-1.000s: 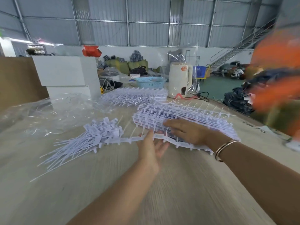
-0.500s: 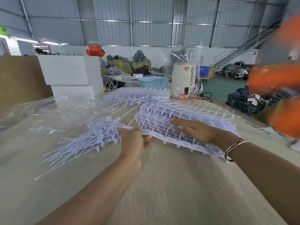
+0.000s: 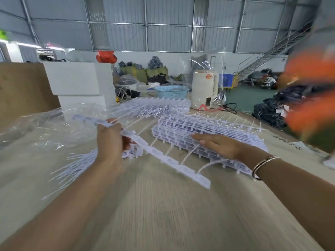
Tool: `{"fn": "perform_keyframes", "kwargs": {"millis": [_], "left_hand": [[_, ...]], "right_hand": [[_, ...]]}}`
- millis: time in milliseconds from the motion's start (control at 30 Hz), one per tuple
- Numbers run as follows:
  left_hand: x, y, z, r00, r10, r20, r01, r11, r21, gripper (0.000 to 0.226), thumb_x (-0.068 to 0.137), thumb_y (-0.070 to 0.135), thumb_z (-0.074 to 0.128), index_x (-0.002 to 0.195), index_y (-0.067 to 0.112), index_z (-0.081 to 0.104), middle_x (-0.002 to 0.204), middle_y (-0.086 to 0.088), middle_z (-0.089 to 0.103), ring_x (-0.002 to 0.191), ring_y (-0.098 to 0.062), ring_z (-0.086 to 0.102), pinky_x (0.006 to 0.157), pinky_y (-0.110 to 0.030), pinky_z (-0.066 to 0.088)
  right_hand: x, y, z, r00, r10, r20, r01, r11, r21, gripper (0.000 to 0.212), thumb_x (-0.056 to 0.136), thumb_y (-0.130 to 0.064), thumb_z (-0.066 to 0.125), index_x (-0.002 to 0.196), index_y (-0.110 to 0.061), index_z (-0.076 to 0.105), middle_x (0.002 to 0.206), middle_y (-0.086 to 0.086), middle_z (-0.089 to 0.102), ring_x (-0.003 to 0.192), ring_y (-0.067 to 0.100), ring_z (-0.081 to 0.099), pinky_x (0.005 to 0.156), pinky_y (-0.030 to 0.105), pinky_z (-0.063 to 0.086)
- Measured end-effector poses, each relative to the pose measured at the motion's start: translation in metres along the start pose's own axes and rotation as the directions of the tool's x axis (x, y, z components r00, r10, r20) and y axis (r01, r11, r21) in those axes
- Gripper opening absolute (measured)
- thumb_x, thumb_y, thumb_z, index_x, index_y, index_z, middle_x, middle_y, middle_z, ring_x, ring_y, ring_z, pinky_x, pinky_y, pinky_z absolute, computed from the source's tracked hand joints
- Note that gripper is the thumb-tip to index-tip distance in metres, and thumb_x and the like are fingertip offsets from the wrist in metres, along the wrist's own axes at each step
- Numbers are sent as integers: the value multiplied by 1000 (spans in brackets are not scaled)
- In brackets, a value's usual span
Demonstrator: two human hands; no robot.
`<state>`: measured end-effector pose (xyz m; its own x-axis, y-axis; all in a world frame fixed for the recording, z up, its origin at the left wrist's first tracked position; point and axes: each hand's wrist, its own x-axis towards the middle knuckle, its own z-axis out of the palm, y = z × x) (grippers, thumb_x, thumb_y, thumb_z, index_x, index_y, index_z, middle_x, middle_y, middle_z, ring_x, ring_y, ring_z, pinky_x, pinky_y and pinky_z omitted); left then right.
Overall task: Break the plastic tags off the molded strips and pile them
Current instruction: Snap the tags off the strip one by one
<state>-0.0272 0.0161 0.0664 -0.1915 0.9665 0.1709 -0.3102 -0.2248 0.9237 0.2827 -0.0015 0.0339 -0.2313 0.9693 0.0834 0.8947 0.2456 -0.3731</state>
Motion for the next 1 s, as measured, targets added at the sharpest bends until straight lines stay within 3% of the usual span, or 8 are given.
{"fn": "perform_keyframes", "kwargs": {"millis": [133,333,467,600,667,733,833,1000], "left_hand": [[17,17,-17,999,16,-31,-12,994,113,16,95,17,42,89,24,55,69,1,49,54,-14,45,53,-27,34],[32,37,-27,876,-101,471,43,990,132,33,99,22,34,83,8,60,44,3,44,30,-12,36,35,-12,30],[40,44,-36,658,-335,675,91,924,370,29,84,24,43,73,7,64,50,-7,42,40,-18,40,44,-24,38],[37,34,-53,494,-560,665,102,797,595,20,74,24,60,69,5,67,66,-14,58,57,-26,56,59,-32,50],[36,21,-55,529,-630,569,49,692,720,24,83,20,57,71,1,64,64,-13,65,56,-25,62,57,-31,53],[33,6,-56,592,-642,487,11,610,792,27,90,15,52,69,2,61,57,-9,65,52,-20,63,55,-30,54],[27,0,-57,480,-580,659,-244,633,735,26,78,26,52,57,14,61,58,4,61,57,-12,57,64,-21,46],[22,4,-65,569,-543,618,-546,313,777,14,90,27,55,76,26,55,75,12,56,74,-5,51,73,-18,38]], "right_hand": [[-4,-1,0,1000,24,-9,-24,1000,-11,59,85,-67,18,140,-50,27,149,-18,28,128,-1,21,105,27,5],[13,-44,11,947,17,-322,82,954,290,43,98,-45,32,131,-27,53,135,-7,52,120,7,48,101,22,30],[30,-81,12,900,314,-301,113,498,859,22,99,-30,41,100,-24,62,98,-1,68,89,16,65,79,24,50],[29,-96,17,930,357,-93,45,140,989,25,99,-29,39,101,-13,57,93,9,66,75,28,65,74,38,55],[23,-102,25,969,244,-31,-17,195,981,27,99,-34,39,106,-15,57,95,8,66,69,26,66,64,35,56],[17,-110,37,994,108,20,-62,398,915,31,97,-39,42,117,-19,55,96,5,61,66,25,63,60,33,53],[15,-125,57,1000,9,-11,3,635,772,23,96,-24,50,116,-17,59,80,-2,58,52,15,53,52,25,45],[11,-130,78,998,-24,-57,59,656,753,19,94,-8,51,100,7,62,49,-7,49,40,6,40,43,18,31]]}}
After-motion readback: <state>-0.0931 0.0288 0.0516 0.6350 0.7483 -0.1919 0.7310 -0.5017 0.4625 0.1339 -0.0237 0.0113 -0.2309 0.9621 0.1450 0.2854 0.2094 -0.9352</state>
